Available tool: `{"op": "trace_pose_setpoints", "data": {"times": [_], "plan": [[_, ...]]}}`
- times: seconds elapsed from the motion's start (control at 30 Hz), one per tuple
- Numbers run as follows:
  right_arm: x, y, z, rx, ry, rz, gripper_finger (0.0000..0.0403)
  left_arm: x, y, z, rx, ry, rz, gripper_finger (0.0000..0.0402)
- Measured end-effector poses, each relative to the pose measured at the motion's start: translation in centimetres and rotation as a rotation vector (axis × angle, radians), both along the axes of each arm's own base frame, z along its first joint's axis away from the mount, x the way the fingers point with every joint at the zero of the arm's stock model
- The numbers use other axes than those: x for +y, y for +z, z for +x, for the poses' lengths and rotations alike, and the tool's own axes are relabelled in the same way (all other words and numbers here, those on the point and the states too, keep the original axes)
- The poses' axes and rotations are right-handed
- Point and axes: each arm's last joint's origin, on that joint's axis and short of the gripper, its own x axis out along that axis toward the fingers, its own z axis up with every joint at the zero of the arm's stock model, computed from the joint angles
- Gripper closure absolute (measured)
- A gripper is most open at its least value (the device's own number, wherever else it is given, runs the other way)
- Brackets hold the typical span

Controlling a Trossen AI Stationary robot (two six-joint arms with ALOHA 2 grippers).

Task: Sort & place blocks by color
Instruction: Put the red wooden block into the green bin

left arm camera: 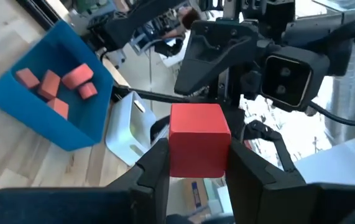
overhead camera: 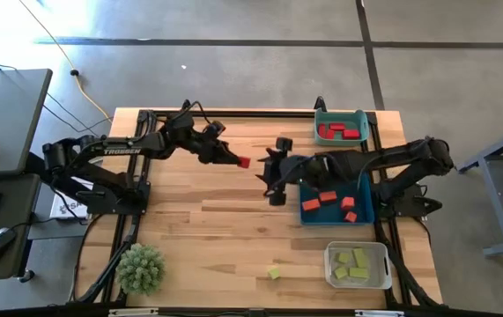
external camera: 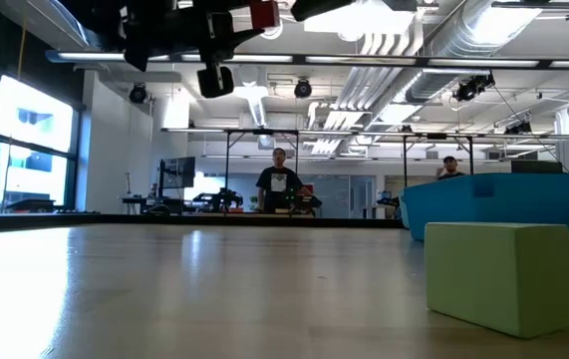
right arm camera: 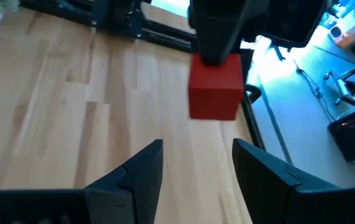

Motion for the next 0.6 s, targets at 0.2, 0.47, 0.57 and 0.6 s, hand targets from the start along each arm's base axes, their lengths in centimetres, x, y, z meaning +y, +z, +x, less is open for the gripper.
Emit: {"op": "trace_pose_setpoints", "data": {"times": [0.2,0.47,0.57,0.6], "plan": [[-2.3,0.6,0.6,-0.047,-0.013,-0.045,0.0222,0.8,0.0,-0.4,0.000,0.035,0.000,0.0306],[-4.5,0.9,1.0,-0.069,0.066,-0.042,0.0222,2.0,0.1,-1.0,-0.004,0.115,-0.022,0.0306],[-5.5,1.2,1.1,-0.093,0.066,-0.051,0.0222,2.4,0.1,-1.2,0.000,0.138,-0.043,0.0306],[-5.8,1.3,1.1,-0.103,0.076,-0.046,0.0222,2.4,0.1,-1.2,0.000,0.142,-0.043,0.0306]]}}
